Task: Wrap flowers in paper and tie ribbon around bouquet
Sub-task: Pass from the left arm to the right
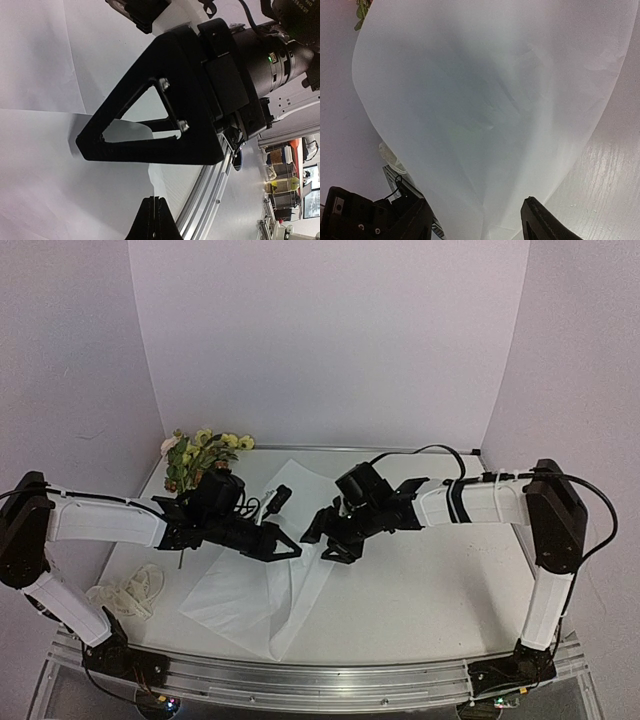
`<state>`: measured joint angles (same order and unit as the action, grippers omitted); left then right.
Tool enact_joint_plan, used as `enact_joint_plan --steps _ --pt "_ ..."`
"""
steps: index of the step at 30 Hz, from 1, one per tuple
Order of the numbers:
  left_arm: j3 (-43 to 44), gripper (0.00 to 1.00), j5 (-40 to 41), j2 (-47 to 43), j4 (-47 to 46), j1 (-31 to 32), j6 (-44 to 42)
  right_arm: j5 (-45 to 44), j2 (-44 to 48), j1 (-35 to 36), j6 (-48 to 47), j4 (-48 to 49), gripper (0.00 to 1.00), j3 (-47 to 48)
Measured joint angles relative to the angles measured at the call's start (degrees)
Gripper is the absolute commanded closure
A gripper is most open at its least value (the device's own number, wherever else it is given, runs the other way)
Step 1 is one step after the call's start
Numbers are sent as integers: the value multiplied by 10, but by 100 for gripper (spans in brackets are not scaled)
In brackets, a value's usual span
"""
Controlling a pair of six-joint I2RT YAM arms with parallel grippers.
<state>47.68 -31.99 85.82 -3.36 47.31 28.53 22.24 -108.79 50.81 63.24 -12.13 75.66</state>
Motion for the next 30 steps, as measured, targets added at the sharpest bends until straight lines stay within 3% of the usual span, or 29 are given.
enact_joint_plan --steps 4,10,13,15,20,25,30 --pt "0 100 0 0 4 0 -2 6 -2 6 16 15 55 -2" --pt "0 98 2 0 4 1 -2 12 -2 7 35 39 98 -13" --pt "0 83 9 0 5 1 -2 14 -2 8 39 47 100 -14" --pt "0 61 24 -1 4 1 0 14 -2 8 39 48 100 -14" --pt "-7 32 72 -23 2 -1 20 6 -2 8 30 39 100 -14" --pt "-37 32 125 -98 -8 -29 75 -18 0 8 2 8 100 -14" --pt "-46 33 170 -111 2 -121 154 -47 14 9 -25 -18 100 -14"
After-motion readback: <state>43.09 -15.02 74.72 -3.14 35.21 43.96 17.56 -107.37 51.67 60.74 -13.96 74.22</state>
